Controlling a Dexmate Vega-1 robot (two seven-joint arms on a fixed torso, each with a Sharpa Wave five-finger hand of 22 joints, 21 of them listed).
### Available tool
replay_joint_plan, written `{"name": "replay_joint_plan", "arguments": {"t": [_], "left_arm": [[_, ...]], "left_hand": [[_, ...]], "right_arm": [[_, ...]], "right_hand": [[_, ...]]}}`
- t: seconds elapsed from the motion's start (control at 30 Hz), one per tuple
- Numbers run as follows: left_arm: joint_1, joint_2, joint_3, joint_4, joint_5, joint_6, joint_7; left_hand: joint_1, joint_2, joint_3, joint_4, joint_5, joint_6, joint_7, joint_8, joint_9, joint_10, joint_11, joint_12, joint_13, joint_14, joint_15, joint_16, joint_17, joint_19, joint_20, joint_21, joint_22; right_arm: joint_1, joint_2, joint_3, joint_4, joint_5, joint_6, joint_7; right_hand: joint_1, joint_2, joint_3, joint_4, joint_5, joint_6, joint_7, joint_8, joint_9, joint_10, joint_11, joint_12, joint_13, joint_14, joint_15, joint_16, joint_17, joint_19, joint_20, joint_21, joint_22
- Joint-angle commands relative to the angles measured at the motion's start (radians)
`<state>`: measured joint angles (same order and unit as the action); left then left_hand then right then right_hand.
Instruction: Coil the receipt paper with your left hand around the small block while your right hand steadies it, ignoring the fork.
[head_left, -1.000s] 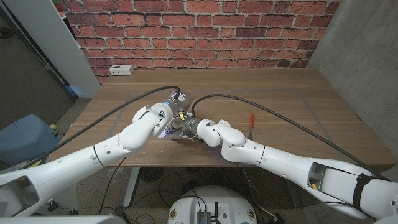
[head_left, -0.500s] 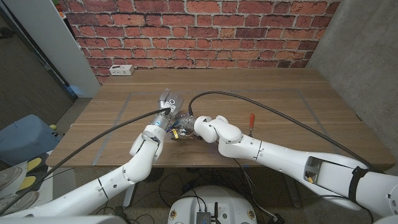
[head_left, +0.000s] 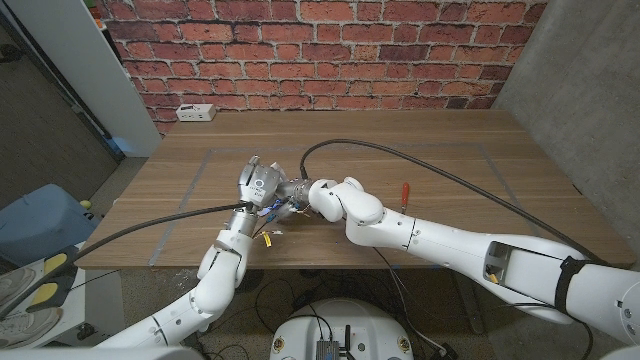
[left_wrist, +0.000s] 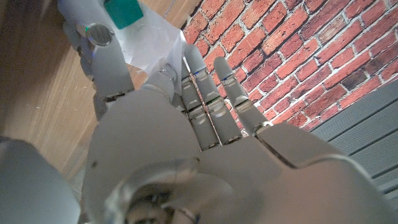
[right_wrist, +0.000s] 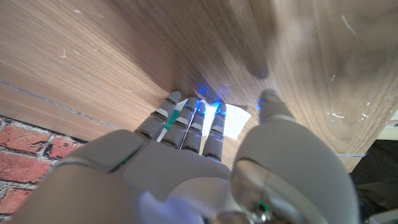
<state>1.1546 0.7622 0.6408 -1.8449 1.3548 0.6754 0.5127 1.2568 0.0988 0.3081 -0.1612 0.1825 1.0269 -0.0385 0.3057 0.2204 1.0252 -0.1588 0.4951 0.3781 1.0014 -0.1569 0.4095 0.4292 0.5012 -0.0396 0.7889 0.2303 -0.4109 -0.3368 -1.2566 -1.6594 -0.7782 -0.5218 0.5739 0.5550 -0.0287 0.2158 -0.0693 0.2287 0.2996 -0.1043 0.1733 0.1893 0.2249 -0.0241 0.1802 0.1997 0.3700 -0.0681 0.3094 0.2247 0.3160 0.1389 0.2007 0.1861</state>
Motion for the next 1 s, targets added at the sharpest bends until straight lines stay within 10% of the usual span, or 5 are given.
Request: {"name": "replay_joint_plan", "arguments": {"t": [0.03, 0.27, 0.4, 0.57, 1.0], "left_arm": [[0.017, 0.023, -0.003, 0.063, -0.226, -0.073, 0.292], [-0.01, 0.033, 0.015, 0.076, -0.251, -0.073, 0.311], [-0.024, 0.041, 0.027, 0.078, -0.252, -0.061, 0.289], [-0.039, 0.047, 0.039, 0.08, -0.262, -0.052, 0.26], [-0.101, 0.036, 0.079, 0.111, -0.25, -0.05, 0.253]], "left_hand": [[-0.001, 0.006, 0.002, 0.004, 0.002, 0.023, -0.063, -0.014, 0.001, 0.027, -0.04, 0.021, 0.076, -0.012, -0.085, -0.014, 0.0, -0.009, 0.002, 0.017, 0.0], [0.002, 0.011, -0.004, 0.003, 0.0, -0.08, -0.098, -0.074, -0.001, 0.019, -0.04, 0.023, 0.088, -0.013, -0.086, -0.032, 0.003, -0.021, 0.004, 0.044, -0.007], [0.003, 0.013, -0.005, 0.003, 0.0, -0.062, -0.087, -0.07, -0.001, 0.019, -0.04, 0.024, 0.09, -0.012, -0.086, -0.037, 0.0, -0.024, 0.004, 0.05, -0.009], [0.005, 0.013, -0.01, 0.002, 0.001, 0.046, -0.058, -0.033, 0.002, 0.021, -0.04, 0.019, 0.088, -0.009, -0.086, -0.043, 0.005, -0.033, 0.003, 0.067, -0.014], [0.006, 0.011, -0.013, 0.002, 0.001, 0.066, -0.061, -0.028, 0.003, 0.031, -0.04, 0.016, 0.084, 0.0, -0.086, -0.044, 0.006, -0.034, -0.001, 0.078, -0.017]], "right_arm": [[0.058, 0.021, -0.01, -0.001, 0.003, -0.102, 0.108], [0.059, 0.005, 0.035, -0.023, 0.087, -0.145, 0.114], [0.069, -0.01, 0.035, -0.048, 0.101, -0.181, 0.105], [0.065, -0.043, 0.045, -0.09, 0.119, -0.165, 0.054], [-0.007, -0.107, 0.14, -0.147, 0.243, -0.047, -0.127]], "right_hand": [[-0.097, -0.06, -0.069, 0.025, 0.04, -0.164, -0.025, -0.001, 0.001, -0.099, 0.032, 0.001, 0.002, -0.104, 0.066, -0.059, 0.049, -0.043, 0.073, -0.008, 0.0], [-0.181, -0.131, -0.173, 0.046, 0.072, -0.299, -0.034, 0.01, 0.001, -0.271, 0.075, -0.003, -0.004, -0.3, 0.163, -0.125, 0.023, -0.189, 0.078, -0.025, -0.005], [-0.108, -0.033, -0.143, 0.029, 0.12, -0.218, -0.023, 0.047, 0.0, -0.292, 0.065, 0.014, -0.006, -0.356, 0.143, -0.104, 0.007, -0.264, 0.077, -0.015, -0.006], [0.037, 0.049, -0.071, -0.05, 0.148, -0.03, 0.009, 0.065, -0.002, -0.041, 0.01, 0.072, 0.0, -0.17, 0.039, -0.032, -0.003, -0.05, 0.046, 0.061, -0.003], [-0.073, 0.026, -0.121, -0.001, 0.132, -0.068, 0.006, 0.026, -0.001, -0.083, 0.01, 0.035, 0.003, -0.201, 0.053, -0.045, 0.013, -0.05, 0.032, 0.04, -0.002]]}}
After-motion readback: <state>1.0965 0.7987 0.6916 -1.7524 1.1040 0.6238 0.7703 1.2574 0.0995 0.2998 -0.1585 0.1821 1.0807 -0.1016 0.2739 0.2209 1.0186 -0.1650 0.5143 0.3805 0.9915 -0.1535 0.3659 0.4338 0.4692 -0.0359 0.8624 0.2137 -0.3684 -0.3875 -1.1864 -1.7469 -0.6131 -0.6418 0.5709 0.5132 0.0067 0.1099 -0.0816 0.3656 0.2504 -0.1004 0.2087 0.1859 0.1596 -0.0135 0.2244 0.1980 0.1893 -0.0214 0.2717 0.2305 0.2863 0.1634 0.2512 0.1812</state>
